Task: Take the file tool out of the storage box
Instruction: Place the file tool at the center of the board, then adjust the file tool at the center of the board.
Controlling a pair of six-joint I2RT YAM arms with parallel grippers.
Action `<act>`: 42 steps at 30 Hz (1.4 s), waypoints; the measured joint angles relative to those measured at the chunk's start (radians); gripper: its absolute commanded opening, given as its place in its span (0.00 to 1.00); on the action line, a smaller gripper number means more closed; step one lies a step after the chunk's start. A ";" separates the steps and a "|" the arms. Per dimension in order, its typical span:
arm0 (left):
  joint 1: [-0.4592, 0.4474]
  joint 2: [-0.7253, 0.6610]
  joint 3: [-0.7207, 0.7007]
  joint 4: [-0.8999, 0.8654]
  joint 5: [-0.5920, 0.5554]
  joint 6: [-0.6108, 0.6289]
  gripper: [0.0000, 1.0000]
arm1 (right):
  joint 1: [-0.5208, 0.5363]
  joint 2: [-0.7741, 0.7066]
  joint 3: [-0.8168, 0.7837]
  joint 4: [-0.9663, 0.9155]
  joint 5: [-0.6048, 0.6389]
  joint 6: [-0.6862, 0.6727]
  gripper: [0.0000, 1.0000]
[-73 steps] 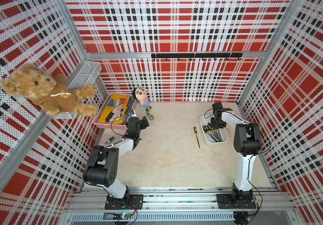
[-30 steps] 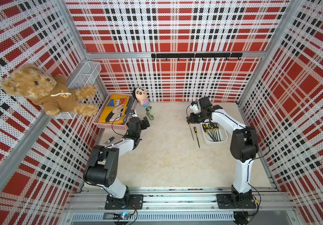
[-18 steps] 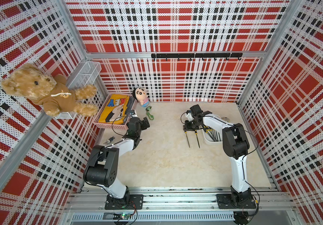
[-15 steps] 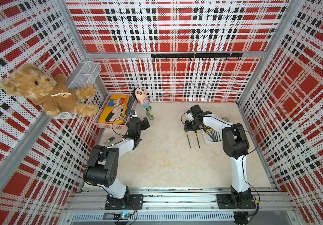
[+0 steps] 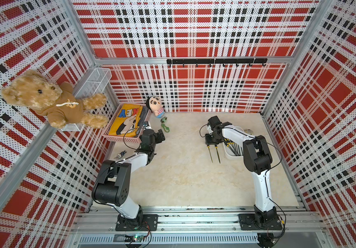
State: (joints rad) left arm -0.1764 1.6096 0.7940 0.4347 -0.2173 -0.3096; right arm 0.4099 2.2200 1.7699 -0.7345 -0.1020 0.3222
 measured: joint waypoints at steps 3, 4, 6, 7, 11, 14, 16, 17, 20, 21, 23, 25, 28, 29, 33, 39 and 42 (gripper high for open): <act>0.000 0.000 0.000 -0.001 0.000 0.000 0.96 | 0.017 0.008 0.042 -0.012 0.019 0.000 0.37; 0.000 0.000 0.000 -0.001 0.000 0.000 0.96 | 0.021 0.013 0.055 -0.016 0.030 0.001 0.37; 0.000 0.000 0.000 -0.002 0.000 0.000 0.96 | 0.028 0.023 0.071 -0.024 0.047 0.003 0.38; 0.000 0.000 0.000 -0.002 0.000 0.000 0.96 | 0.031 0.029 0.074 -0.027 0.058 0.005 0.38; 0.001 0.000 0.000 -0.002 0.000 0.001 0.96 | 0.031 0.051 0.074 -0.047 0.100 0.020 0.40; 0.001 0.000 0.000 -0.002 0.000 0.001 0.96 | 0.031 0.059 0.074 -0.056 0.116 0.029 0.40; 0.001 0.000 0.000 -0.002 0.000 0.001 0.96 | 0.031 0.060 0.074 -0.059 0.122 0.035 0.38; 0.001 0.000 0.000 -0.002 0.000 0.001 0.96 | 0.031 0.061 0.074 -0.060 0.124 0.037 0.36; 0.001 0.000 0.000 -0.002 0.000 0.001 0.97 | 0.030 0.064 0.074 -0.061 0.126 0.039 0.29; 0.001 0.000 0.000 -0.002 0.000 0.001 0.97 | 0.030 0.067 0.074 -0.061 0.126 0.040 0.27; 0.001 0.000 0.000 -0.002 0.000 0.001 0.97 | 0.030 0.071 0.074 -0.061 0.126 0.042 0.22; 0.001 0.000 0.000 -0.002 0.000 0.001 0.97 | 0.030 0.072 0.074 -0.060 0.126 0.044 0.19; 0.001 0.000 0.000 -0.002 0.000 0.001 0.97 | 0.030 0.072 0.074 -0.060 0.126 0.048 0.13; 0.001 0.000 0.000 -0.002 0.000 0.001 0.97 | 0.031 0.072 0.072 -0.058 0.127 0.048 0.13; 0.001 0.000 0.000 -0.002 0.000 0.001 0.97 | 0.031 0.052 0.035 -0.033 0.138 0.058 0.12; 0.001 0.000 0.000 -0.002 0.000 0.001 0.97 | 0.030 -0.008 -0.062 -0.023 0.167 0.074 0.12; 0.001 0.000 0.000 -0.002 0.000 0.001 0.96 | 0.030 -0.012 -0.068 -0.020 0.171 0.083 0.14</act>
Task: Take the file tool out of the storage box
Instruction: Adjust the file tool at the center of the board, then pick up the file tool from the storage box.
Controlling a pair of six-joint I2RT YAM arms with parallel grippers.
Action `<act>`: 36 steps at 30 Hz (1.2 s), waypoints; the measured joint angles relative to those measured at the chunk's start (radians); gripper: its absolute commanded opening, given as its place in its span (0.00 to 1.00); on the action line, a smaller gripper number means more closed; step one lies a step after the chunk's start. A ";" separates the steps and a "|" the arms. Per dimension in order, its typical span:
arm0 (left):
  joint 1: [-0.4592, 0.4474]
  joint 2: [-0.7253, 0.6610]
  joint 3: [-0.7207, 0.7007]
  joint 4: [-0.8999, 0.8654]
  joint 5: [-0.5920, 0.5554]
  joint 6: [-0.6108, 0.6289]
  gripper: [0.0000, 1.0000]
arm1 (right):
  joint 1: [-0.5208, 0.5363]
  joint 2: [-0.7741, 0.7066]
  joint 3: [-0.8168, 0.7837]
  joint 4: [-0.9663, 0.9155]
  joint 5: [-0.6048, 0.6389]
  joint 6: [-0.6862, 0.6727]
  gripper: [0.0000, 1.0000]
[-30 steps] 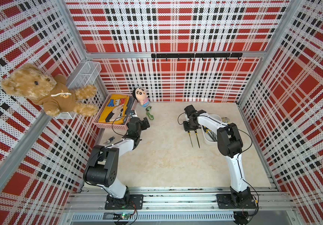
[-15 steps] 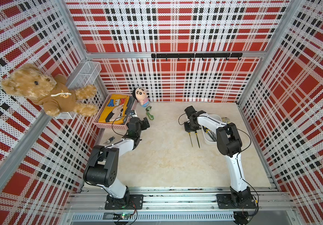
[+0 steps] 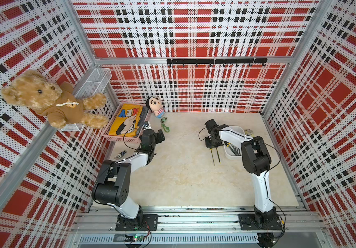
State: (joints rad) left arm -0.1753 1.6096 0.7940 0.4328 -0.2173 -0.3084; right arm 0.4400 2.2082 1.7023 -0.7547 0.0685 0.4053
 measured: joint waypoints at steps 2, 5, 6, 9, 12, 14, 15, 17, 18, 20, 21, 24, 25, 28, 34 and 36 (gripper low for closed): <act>0.000 0.000 0.000 0.000 0.000 0.000 0.97 | 0.000 0.000 0.000 0.000 0.001 0.004 0.18; 0.000 0.000 0.000 0.000 0.000 0.000 0.97 | 0.000 0.000 0.000 0.002 0.004 0.008 0.29; 0.000 0.000 0.000 0.000 0.000 0.000 0.97 | 0.000 0.000 0.000 0.002 0.005 0.007 0.31; 0.000 0.000 0.000 0.000 0.000 0.000 0.96 | 0.000 0.000 0.003 -0.006 0.008 0.004 0.36; 0.000 0.000 0.000 0.000 0.001 0.000 0.97 | 0.000 0.000 0.025 -0.016 0.017 -0.003 0.40; 0.000 0.000 0.000 0.000 0.003 0.000 0.97 | 0.000 -0.006 0.050 -0.021 0.024 -0.012 0.40; 0.000 0.000 0.000 0.000 0.003 0.000 0.97 | -0.003 -0.013 0.064 -0.022 0.028 -0.015 0.40; 0.000 0.000 0.000 0.000 0.004 0.000 0.97 | -0.006 -0.037 0.087 -0.023 0.038 -0.022 0.40; 0.000 0.000 0.000 0.000 0.004 0.000 0.97 | -0.009 -0.056 0.097 -0.022 0.042 -0.024 0.40; 0.000 0.000 0.000 0.000 0.004 0.000 0.97 | -0.023 -0.094 0.109 -0.018 0.047 -0.030 0.36; 0.000 0.000 0.000 0.000 0.004 0.000 0.97 | -0.036 -0.114 0.114 -0.018 0.046 -0.034 0.34; 0.000 0.000 0.002 -0.002 0.005 0.000 0.97 | -0.097 -0.150 0.126 -0.018 0.040 -0.046 0.31; 0.000 0.000 0.004 -0.003 0.005 0.000 0.97 | -0.126 -0.154 0.126 -0.017 0.037 -0.050 0.30; 0.000 0.000 0.016 -0.004 0.005 0.000 0.97 | -0.201 -0.151 0.109 -0.022 0.026 -0.077 0.29; 0.000 0.001 0.020 -0.005 0.005 0.000 0.97 | -0.293 -0.126 0.040 -0.034 -0.008 -0.140 0.29; 0.000 0.001 0.020 -0.005 0.005 0.000 0.97 | -0.306 -0.109 0.031 -0.034 -0.025 -0.159 0.29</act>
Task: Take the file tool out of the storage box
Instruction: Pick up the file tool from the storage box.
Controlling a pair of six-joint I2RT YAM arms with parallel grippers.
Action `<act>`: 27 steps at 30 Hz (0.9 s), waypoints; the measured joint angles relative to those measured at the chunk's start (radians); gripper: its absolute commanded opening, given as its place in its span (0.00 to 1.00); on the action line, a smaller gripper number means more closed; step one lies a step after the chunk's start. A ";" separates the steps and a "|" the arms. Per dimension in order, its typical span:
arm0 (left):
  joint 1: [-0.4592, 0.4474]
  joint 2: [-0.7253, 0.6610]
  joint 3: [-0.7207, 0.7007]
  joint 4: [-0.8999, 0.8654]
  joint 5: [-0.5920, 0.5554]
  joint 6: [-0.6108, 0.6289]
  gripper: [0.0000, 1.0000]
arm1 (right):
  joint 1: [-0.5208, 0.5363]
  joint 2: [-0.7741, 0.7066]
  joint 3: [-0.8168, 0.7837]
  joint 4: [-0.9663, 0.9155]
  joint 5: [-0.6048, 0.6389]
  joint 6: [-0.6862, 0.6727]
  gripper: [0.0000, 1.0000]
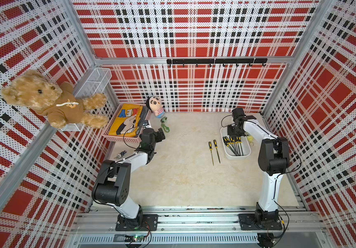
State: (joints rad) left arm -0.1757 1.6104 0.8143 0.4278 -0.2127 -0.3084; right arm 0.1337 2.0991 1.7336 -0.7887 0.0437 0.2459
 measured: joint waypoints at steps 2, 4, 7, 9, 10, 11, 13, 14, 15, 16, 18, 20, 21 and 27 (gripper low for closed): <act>0.000 0.000 0.000 -0.002 0.000 0.000 0.97 | -0.008 0.014 -0.002 0.001 -0.018 -0.023 0.29; 0.000 0.000 0.000 -0.003 0.000 0.000 0.97 | -0.011 0.026 0.000 0.003 -0.033 -0.044 0.29; 0.000 0.000 0.000 -0.003 0.000 0.000 0.97 | -0.012 0.052 0.023 0.002 -0.056 -0.073 0.30; 0.000 0.000 0.000 -0.003 0.000 0.000 0.97 | -0.012 0.072 0.043 0.002 -0.068 -0.087 0.30; 0.000 0.000 0.000 -0.003 0.000 0.000 0.97 | -0.012 0.082 0.052 0.002 -0.073 -0.094 0.30; 0.000 0.000 0.000 -0.003 0.000 0.000 0.97 | -0.012 0.092 0.058 0.004 -0.077 -0.099 0.30; 0.000 0.000 0.000 -0.003 0.000 0.000 0.97 | -0.012 0.109 0.067 0.005 -0.084 -0.107 0.30; 0.000 0.000 0.000 -0.003 0.000 0.000 0.97 | -0.012 0.114 0.068 0.006 -0.086 -0.110 0.30; 0.000 0.000 0.000 -0.003 0.000 0.000 0.97 | -0.012 0.122 0.068 0.008 -0.089 -0.115 0.30; 0.000 0.000 0.000 -0.003 0.000 0.000 0.97 | -0.012 0.129 0.069 0.008 -0.090 -0.119 0.30; 0.000 0.001 0.000 -0.003 0.000 0.000 0.97 | -0.012 0.142 0.077 0.006 -0.094 -0.125 0.30; 0.000 0.001 0.000 -0.003 0.000 0.000 0.97 | -0.012 0.154 0.092 0.006 -0.096 -0.128 0.30; 0.000 0.001 0.000 -0.003 -0.001 0.000 0.97 | -0.012 0.157 0.098 0.006 -0.097 -0.129 0.30; 0.000 0.002 0.000 -0.003 -0.001 0.000 0.97 | -0.012 0.164 0.101 0.009 -0.093 -0.134 0.30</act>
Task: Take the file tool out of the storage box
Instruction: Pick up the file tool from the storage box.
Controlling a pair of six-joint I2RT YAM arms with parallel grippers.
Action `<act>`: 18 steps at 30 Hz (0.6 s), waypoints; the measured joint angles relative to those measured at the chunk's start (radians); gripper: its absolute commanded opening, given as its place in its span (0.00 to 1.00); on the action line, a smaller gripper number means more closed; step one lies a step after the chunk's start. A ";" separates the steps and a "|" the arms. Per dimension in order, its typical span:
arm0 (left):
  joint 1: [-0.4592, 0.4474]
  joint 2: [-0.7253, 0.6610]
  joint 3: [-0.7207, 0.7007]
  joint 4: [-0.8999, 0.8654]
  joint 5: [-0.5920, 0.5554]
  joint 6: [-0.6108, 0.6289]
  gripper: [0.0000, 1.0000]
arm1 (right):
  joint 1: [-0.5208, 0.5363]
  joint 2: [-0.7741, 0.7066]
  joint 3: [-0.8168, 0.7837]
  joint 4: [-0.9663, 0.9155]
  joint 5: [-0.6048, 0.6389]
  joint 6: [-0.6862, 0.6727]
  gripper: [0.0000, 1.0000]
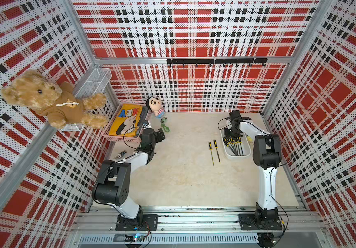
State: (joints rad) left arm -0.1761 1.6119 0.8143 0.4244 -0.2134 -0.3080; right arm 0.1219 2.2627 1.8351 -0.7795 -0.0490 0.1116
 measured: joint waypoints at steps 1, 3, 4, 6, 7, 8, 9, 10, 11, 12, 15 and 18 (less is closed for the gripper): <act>0.000 0.000 0.000 0.000 0.000 0.000 0.97 | 0.000 0.000 -0.002 0.002 0.000 -0.002 0.30; 0.000 0.000 0.000 0.000 0.000 0.000 0.97 | 0.000 0.000 -0.011 0.011 0.000 -0.005 0.30; 0.000 0.000 0.000 0.000 0.000 0.000 0.97 | 0.000 -0.001 -0.017 0.019 -0.002 -0.006 0.31; 0.000 0.000 0.000 0.000 0.000 0.000 0.97 | 0.001 -0.007 -0.033 0.035 -0.003 -0.010 0.31; 0.000 0.000 0.000 0.000 0.000 0.000 0.97 | 0.001 -0.013 -0.045 0.045 -0.003 -0.011 0.31; 0.000 0.000 0.000 0.000 0.000 0.000 0.97 | 0.001 -0.016 -0.051 0.052 -0.003 -0.013 0.31; 0.000 0.000 0.000 0.000 0.000 0.001 0.97 | 0.001 -0.019 -0.056 0.058 -0.003 -0.014 0.31; 0.000 0.001 0.000 0.000 0.000 0.001 0.97 | 0.001 -0.019 -0.060 0.063 -0.002 -0.017 0.31; 0.000 0.002 0.000 0.000 0.000 0.001 0.97 | 0.001 -0.020 -0.062 0.065 0.000 -0.018 0.31; 0.000 0.003 0.000 0.000 0.000 0.001 0.97 | 0.001 -0.021 -0.063 0.066 0.001 -0.020 0.31; 0.000 0.008 0.001 0.000 0.000 0.001 0.97 | 0.002 -0.021 -0.063 0.066 0.006 -0.024 0.31; 0.000 0.012 0.004 -0.004 0.000 0.001 0.97 | 0.003 -0.021 -0.063 0.066 0.011 -0.029 0.30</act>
State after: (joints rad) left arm -0.1761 1.6238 0.8185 0.4206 -0.2131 -0.3069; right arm 0.1246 2.2421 1.7725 -0.7132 -0.0383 0.0826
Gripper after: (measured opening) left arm 0.975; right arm 0.307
